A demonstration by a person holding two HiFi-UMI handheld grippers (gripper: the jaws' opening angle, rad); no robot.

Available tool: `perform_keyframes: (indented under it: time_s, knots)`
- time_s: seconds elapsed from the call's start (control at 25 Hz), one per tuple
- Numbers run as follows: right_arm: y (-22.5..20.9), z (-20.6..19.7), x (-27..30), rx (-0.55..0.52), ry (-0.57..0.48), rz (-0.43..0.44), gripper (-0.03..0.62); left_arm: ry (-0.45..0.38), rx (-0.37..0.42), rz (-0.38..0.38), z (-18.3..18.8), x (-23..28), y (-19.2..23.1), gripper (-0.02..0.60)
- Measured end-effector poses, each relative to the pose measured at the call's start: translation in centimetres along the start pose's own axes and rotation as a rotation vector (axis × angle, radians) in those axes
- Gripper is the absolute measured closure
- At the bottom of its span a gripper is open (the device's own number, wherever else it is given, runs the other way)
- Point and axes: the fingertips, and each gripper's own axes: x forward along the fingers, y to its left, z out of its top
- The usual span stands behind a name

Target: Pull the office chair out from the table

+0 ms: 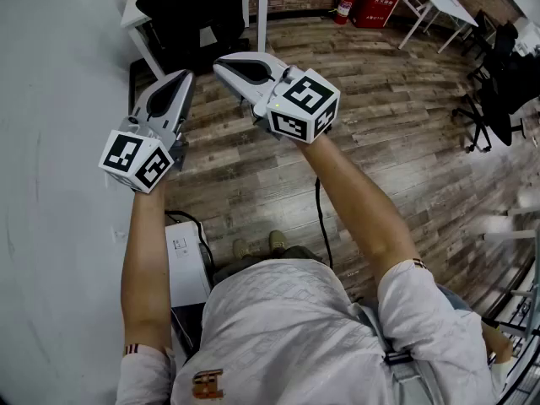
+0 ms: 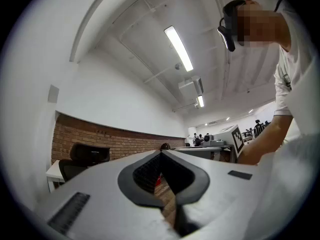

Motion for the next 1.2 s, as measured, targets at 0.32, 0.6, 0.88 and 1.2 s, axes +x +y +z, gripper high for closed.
perform_keyframes:
  time_s: [0.32,0.6,0.88,1.2]
  knots:
    - [0.2,0.2,-0.1,0.013,-0.025,0.031,0.592,0.002,-0.003,0.011,-0.4,0.3,0.5,0.583]
    - [-1.8,0.3,-1.2,0.006,-0.02,0.024,0.592,0.002,0.003,0.029,-0.7,1.6,0.5,0.581]
    - [-4.4,0.3,-2.6,0.002,-0.024,0.039,0.592,0.006,0.02,0.066,-0.9,3.6,0.9,0.582]
    - [-7.7,0.2,-2.9,0.001,-0.033,0.066,0.592,0.017,0.034,0.101,-1.4,6.3,1.6,0.581]
